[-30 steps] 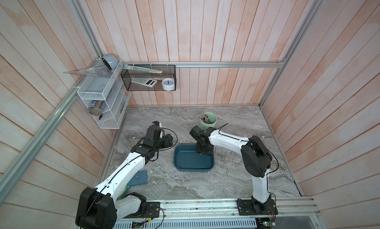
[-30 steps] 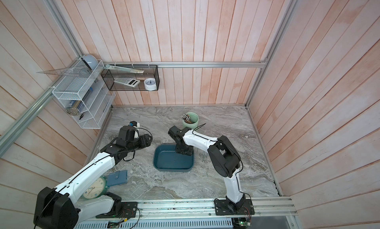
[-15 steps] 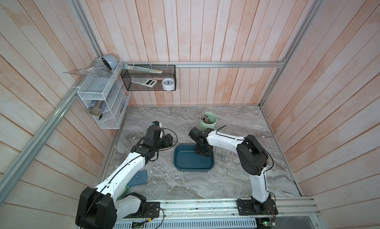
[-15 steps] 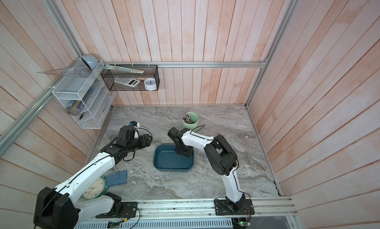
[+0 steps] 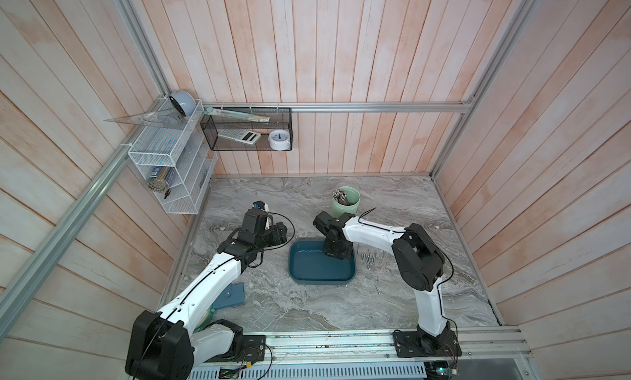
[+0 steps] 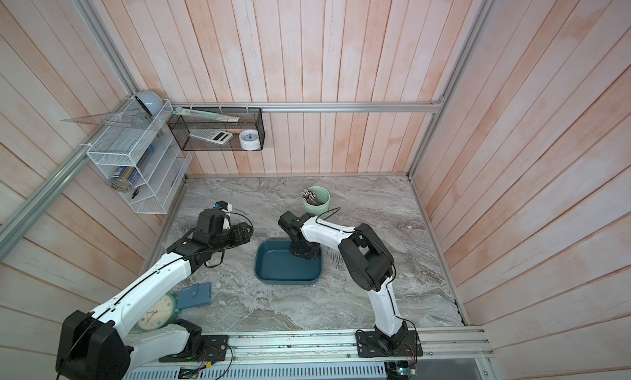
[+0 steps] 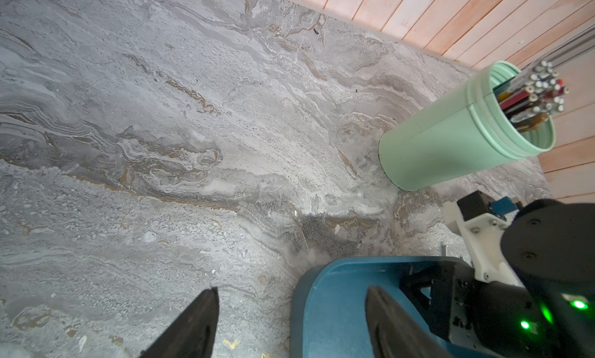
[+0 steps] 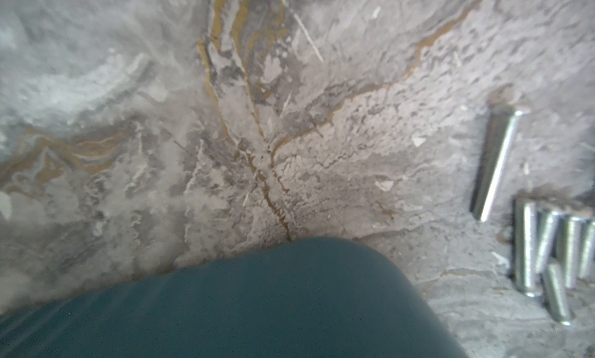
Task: Take out the screws from the storage box
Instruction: Pick up the screw from the storage box.
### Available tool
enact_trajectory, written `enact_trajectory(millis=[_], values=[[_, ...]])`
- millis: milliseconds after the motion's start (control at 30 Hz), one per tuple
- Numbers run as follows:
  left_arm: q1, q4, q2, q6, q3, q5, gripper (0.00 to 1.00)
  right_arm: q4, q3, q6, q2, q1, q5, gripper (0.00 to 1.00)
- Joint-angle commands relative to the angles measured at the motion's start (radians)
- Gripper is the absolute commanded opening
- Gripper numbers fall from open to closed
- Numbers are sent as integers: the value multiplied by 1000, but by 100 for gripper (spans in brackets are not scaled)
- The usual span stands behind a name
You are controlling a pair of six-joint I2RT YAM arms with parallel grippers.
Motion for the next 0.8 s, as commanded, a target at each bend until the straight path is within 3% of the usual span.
enact_trajectory(millis=[0,100,433,767], values=[[4,-3,-5,-2,22,4,77,-48,-4,-4,31,1,4,13],[4,-3,-6,-3,22,3,77,-48,-9,-9,22,1,2,8],[4,-2,-5,-3,22,4,77,-55,4,-43,26,-4,-17,9],[4,-2,-5,-2,22,3,77,-48,-5,-151,-105,14,-36,6]])
